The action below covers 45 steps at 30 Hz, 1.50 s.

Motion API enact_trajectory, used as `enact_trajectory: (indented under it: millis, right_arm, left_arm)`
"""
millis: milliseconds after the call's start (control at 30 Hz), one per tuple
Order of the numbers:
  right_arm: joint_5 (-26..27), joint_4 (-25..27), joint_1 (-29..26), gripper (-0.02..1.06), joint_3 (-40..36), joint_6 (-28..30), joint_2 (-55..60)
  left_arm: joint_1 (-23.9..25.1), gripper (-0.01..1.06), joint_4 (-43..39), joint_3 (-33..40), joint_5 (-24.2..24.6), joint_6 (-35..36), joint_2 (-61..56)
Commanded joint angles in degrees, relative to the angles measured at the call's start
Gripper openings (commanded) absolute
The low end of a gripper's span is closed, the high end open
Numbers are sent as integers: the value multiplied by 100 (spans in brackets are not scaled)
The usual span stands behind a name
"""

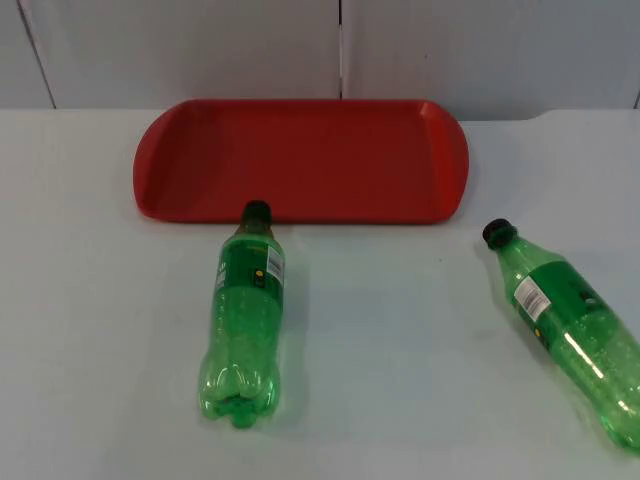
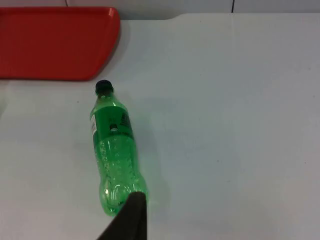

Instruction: Place the bottle upright on the tray.

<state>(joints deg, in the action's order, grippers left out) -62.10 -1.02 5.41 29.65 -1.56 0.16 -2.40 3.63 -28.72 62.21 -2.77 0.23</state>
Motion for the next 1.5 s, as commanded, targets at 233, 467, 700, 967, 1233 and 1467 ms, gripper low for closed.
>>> enact_trajectory:
  millis: [233,467,700,967,1233,1467]
  right_arm:
    - [42,12,-2,105,-4,27,-16]
    - [42,12,-2,105,-4,27,-16]
    - [42,12,-2,105,-4,27,-16]
    - [42,12,-2,105,-4,27,-16]
    - [42,12,-2,105,-4,27,-16]
    - [42,12,-2,105,-4,27,-16]
  left_arm:
    - [-45,100,27,-423,-137,178,-23]
    - [-45,100,40,-620,-150,310,-23]
    - [-45,100,101,-642,-164,310,101]
    - [-45,100,212,-642,-317,310,840]
    - [-45,100,215,-642,-666,277,1764]
    - [-45,100,260,-642,-921,277,2479]
